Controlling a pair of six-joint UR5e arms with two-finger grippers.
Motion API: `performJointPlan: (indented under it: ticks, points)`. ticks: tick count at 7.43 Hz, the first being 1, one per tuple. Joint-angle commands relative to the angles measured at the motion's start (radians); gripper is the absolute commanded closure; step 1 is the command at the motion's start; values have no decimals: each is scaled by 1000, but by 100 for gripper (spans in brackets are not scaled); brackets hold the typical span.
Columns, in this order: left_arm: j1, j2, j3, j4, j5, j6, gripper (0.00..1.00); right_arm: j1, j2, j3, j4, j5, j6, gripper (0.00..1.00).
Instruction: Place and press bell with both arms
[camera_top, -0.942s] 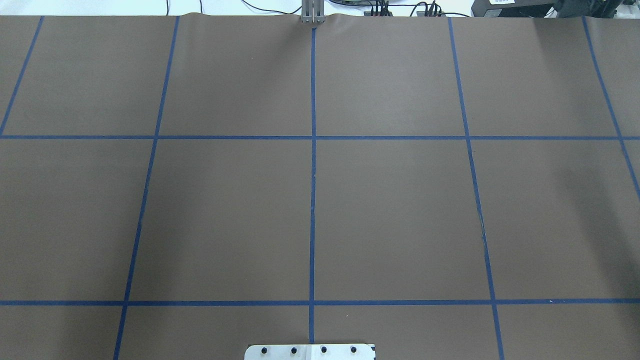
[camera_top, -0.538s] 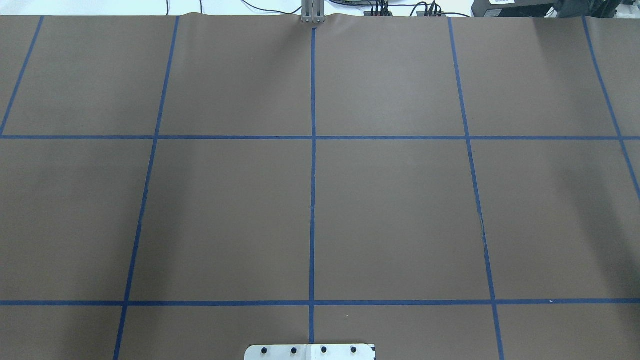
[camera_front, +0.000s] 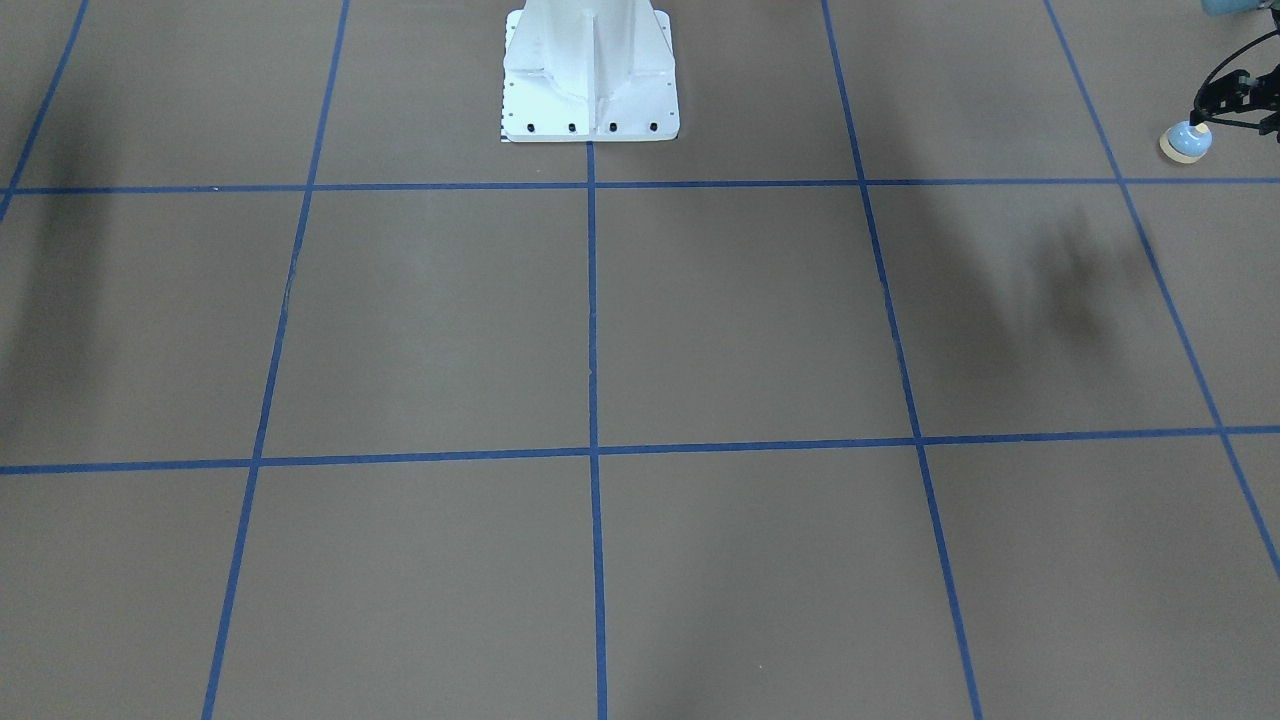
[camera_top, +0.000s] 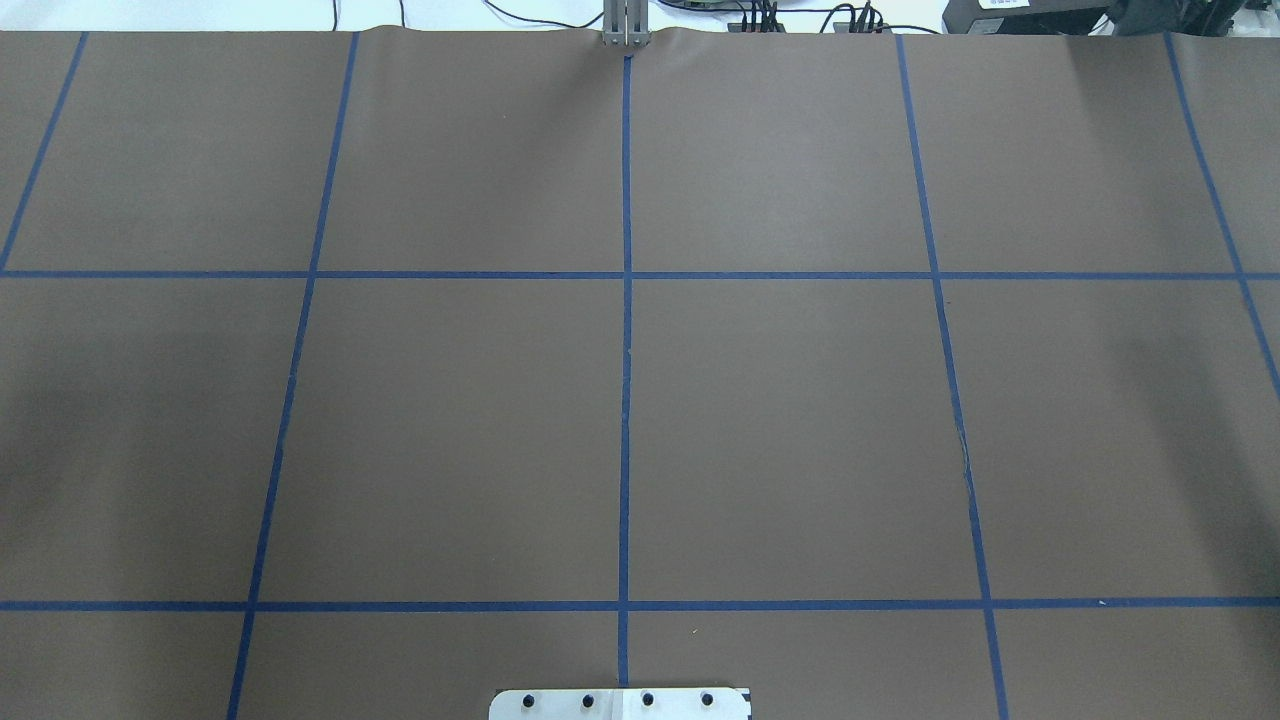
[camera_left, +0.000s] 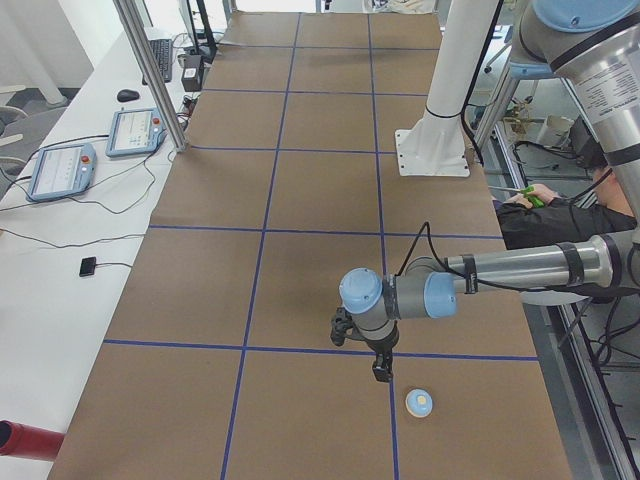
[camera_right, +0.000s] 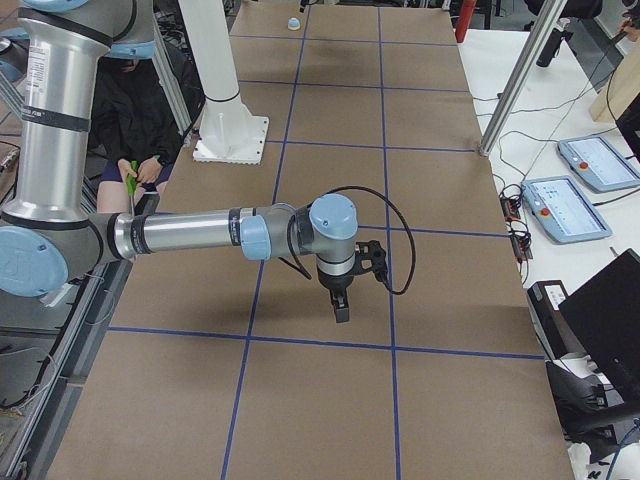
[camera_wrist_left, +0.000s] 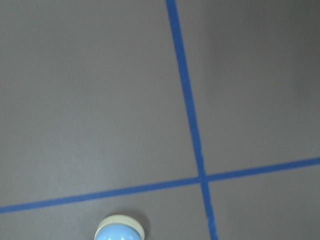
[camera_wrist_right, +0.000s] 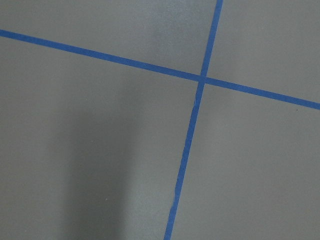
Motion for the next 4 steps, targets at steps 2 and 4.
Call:
performJointPlan:
  ticks: [2, 4]
  points:
    - [16, 2, 134, -5, -2, 102, 0, 0, 1, 3, 2, 0, -2, 0]
    - [34, -11, 143, -5, -6, 102, 0, 0, 6, 3, 2, 0, -2, 0]
